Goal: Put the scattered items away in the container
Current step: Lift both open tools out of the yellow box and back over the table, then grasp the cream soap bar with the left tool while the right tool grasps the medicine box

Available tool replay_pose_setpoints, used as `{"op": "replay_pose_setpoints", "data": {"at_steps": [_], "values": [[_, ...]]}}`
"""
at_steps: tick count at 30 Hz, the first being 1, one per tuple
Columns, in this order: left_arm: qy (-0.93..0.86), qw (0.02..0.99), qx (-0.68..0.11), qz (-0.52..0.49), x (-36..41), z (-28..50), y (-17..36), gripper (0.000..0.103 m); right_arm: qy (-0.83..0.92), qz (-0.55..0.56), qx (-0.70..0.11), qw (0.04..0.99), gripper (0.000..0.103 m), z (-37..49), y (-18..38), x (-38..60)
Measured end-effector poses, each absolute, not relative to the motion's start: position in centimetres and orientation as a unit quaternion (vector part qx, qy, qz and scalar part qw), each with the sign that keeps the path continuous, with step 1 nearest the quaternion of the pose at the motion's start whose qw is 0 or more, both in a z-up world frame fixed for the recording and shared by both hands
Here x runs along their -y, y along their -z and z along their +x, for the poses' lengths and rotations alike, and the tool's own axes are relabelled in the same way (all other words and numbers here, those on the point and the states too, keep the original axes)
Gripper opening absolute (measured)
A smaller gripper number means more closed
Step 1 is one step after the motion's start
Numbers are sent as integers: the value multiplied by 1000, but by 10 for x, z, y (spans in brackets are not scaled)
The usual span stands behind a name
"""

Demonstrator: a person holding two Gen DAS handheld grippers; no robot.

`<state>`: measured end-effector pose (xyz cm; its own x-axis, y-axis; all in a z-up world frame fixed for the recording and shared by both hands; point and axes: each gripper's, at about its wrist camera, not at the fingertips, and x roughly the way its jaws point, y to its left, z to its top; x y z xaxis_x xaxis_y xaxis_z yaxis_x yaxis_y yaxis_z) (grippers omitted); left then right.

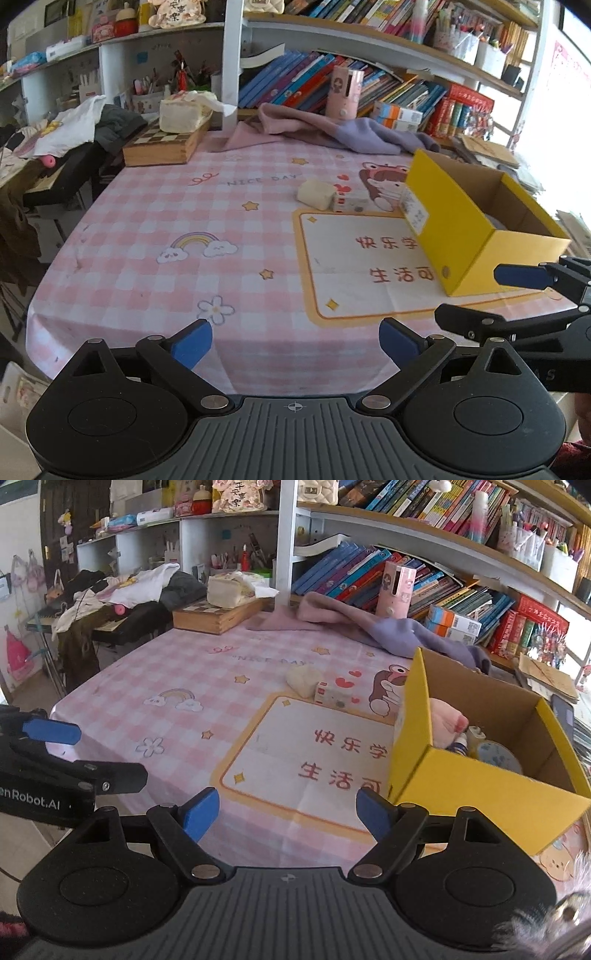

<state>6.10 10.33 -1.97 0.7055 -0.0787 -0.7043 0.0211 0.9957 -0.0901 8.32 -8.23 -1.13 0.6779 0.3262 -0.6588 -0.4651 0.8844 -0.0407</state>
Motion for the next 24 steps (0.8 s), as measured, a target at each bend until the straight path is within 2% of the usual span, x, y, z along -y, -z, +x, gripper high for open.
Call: {"op": "replay_pose_setpoints", "data": {"at_steps": [24], "values": [[30,926,-375,-9,-113,215,19,99,-201,-58,-385,899,76,232,35,43]]}}
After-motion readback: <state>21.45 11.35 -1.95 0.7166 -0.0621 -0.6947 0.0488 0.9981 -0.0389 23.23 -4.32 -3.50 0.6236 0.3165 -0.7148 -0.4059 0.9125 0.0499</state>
